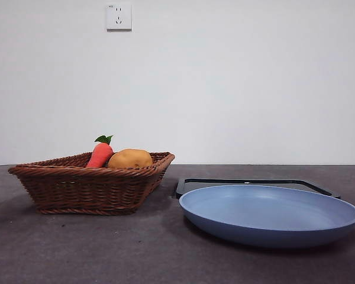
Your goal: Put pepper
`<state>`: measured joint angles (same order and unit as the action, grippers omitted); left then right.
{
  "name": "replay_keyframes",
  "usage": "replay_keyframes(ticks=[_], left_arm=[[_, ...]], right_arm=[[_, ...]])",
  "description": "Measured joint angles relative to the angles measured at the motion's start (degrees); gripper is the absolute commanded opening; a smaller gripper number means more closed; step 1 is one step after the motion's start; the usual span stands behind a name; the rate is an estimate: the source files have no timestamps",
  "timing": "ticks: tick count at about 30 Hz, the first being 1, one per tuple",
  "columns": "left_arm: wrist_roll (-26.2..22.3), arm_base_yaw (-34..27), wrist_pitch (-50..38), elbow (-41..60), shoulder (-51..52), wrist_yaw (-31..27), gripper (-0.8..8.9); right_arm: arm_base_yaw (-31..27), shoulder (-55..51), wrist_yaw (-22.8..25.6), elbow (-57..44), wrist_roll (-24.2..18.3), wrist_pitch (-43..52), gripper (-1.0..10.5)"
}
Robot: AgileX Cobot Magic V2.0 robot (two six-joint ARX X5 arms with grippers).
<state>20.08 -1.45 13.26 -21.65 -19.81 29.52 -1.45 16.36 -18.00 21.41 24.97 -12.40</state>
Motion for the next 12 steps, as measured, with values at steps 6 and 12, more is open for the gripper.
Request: replay_keyframes(ticks=[6, 12], left_arm=[[-6.25, 0.0, 7.69, -10.14, -11.04, 7.13, 0.06], [-14.8, 0.42, 18.78, -18.01, -18.34, 9.68, 0.06]], right_arm=[[0.11, 12.37, -8.13, 12.35, -5.92, -11.74, 0.1], [2.89, 23.56, -10.21, 25.44, -16.33, -28.5, 0.1]])
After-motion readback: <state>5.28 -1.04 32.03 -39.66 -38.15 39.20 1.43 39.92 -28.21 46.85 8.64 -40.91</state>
